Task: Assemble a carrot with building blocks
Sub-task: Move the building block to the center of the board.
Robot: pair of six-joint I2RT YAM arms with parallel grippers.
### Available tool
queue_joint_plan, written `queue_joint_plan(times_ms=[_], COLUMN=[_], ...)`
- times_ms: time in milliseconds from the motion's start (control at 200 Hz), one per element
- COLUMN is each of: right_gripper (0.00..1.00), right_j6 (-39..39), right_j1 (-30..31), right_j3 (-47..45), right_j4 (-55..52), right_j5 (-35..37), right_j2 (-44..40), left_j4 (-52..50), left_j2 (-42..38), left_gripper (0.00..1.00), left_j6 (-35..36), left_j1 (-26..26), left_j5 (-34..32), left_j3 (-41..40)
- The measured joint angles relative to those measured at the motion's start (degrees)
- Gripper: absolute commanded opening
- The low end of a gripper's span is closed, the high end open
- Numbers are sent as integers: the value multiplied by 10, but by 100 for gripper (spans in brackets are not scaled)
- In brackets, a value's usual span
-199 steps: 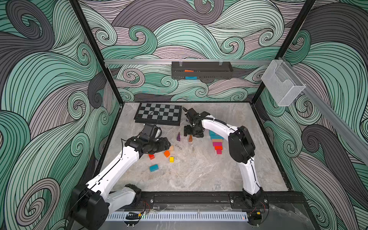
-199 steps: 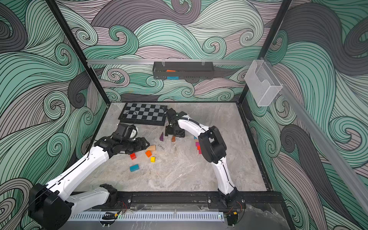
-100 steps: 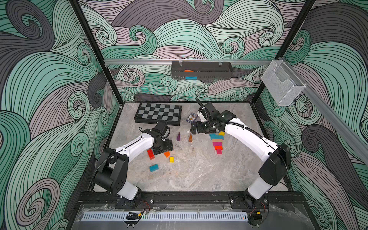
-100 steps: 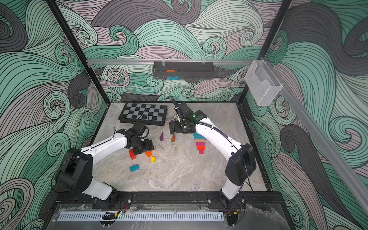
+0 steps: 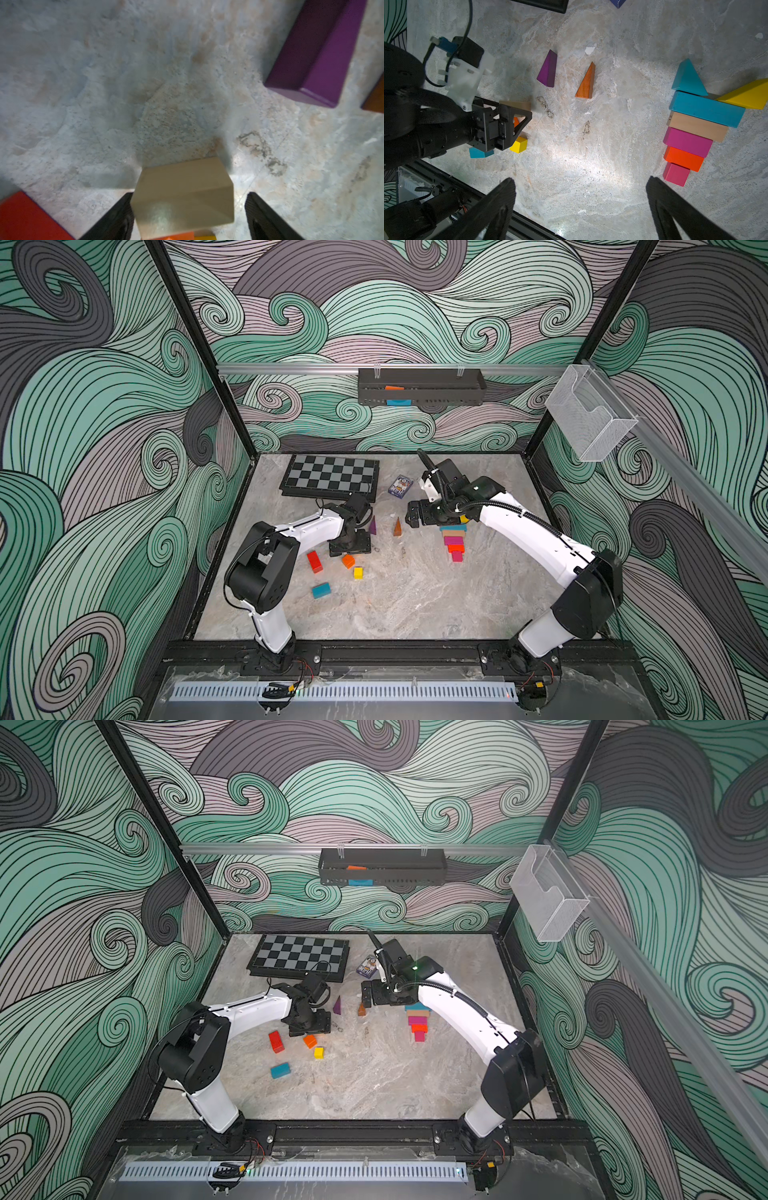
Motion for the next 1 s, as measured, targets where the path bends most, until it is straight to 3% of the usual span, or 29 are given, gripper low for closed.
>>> queue_joint_plan(times_ms=[80, 175, 245, 660, 1001], right_gripper=[99, 99, 99, 99, 99], right_j6=[-3, -7, -9, -14, -23], right_j1=[-4, -10, -15, -29, -44], right_j3=[-7, -11, -14, -37, -57], right_j4=[0, 0, 0, 2, 7], right_j5=[-3, -5, -6, -19, -31], right_j2=[-4, -6, -9, -39, -42], left_j4=[2, 0, 2, -1, -28], left_j2=[10, 21, 25, 105, 183], left_gripper=[70, 52, 47, 44, 45], left_j6=[2, 5, 4, 4, 4], left_j1=[-2, -5, -11, -81, -97], left_j5=[-6, -12, -16, -11, -8], left_j3=[3, 11, 18, 134, 242])
